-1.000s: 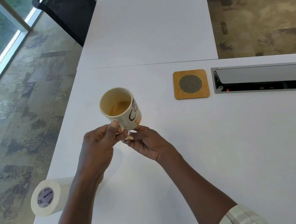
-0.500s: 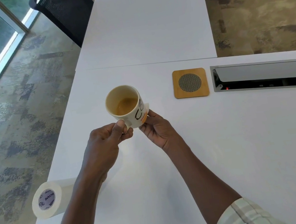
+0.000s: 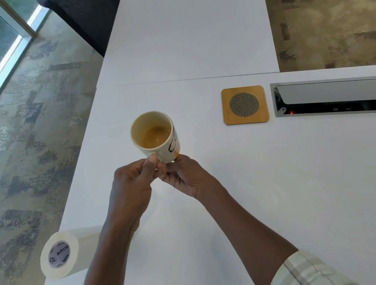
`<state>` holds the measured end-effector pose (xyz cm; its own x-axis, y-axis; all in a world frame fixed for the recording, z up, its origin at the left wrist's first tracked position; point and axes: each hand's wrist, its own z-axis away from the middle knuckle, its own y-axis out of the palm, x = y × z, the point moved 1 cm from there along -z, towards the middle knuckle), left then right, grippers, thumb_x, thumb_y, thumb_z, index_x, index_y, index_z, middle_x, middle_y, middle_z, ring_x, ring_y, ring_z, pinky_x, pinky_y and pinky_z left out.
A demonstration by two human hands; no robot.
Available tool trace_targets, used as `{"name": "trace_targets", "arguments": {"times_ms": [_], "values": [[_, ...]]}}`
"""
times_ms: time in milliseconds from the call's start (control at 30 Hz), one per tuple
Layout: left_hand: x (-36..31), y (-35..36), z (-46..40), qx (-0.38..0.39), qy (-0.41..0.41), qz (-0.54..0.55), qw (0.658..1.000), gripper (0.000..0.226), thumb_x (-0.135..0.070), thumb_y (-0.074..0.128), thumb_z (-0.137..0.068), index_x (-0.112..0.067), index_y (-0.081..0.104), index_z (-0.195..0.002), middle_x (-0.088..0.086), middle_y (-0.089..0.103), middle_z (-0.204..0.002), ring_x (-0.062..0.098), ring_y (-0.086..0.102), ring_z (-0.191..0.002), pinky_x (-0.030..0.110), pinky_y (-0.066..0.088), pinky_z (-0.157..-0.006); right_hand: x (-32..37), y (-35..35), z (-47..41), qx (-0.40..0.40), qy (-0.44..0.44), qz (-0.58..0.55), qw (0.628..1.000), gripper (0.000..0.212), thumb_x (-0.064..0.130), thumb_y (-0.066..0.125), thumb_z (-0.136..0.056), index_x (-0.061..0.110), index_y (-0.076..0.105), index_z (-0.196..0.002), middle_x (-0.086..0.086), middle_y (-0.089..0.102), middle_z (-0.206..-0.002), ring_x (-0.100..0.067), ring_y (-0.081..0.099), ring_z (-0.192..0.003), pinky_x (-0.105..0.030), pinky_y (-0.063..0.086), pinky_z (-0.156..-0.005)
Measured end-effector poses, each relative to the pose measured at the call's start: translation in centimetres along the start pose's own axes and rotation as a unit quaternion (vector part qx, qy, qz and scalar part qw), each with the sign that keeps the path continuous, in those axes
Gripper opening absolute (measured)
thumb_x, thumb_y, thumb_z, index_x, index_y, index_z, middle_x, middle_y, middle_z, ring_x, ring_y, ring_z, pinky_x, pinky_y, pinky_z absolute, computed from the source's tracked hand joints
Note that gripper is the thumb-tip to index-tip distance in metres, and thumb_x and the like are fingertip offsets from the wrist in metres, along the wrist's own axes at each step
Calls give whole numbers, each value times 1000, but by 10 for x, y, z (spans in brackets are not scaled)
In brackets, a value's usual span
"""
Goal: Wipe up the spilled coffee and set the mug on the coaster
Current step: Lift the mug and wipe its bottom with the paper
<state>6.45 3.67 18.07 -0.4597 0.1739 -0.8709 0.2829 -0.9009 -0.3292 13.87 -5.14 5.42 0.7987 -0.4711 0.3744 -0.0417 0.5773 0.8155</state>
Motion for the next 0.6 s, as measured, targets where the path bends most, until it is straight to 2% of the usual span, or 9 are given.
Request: {"name": "trace_targets", "arguments": {"times_ms": [133, 200, 333, 600], "values": [[5, 2, -4, -8, -4, 15, 1000, 31, -32, 58, -100, -19, 81, -83, 1, 80, -92, 16, 75, -100, 51, 49, -106, 3, -11, -2, -11, 16, 11, 1000, 41, -16, 52, -87, -9, 50, -127, -21, 60, -110, -21, 62, -88, -24, 53, -73], [6, 4, -6, -8, -6, 15, 1000, 30, -34, 58, -100, -18, 80, -87, -1, 80, -93, 15, 75, -100, 51, 50, -105, 5, -17, -3, -8, 21, 4, 1000, 38, -16, 52, -87, -6, 53, -124, -20, 61, -107, -22, 64, -86, -24, 54, -70], [7, 7, -9, -4, -6, 24, 1000, 28, -34, 59, -99, -15, 79, -95, 1, 80, -96, 15, 75, -100, 51, 50, -105, 9, -26, -1, 10, 24, -2, 1000, 34, -15, 54, -85, -2, 59, -116, -22, 61, -109, -28, 60, -92, -24, 55, -71], [10, 14, -16, 1, 4, 44, 999, 24, -29, 58, -100, -23, 79, -89, -2, 81, -94, 14, 76, -98, 50, 51, -105, 26, -38, 7, 41, 27, -7, 999, 32, -16, 47, -89, 1, 69, -108, -22, 61, -106, -27, 57, -86, -25, 54, -68]]}}
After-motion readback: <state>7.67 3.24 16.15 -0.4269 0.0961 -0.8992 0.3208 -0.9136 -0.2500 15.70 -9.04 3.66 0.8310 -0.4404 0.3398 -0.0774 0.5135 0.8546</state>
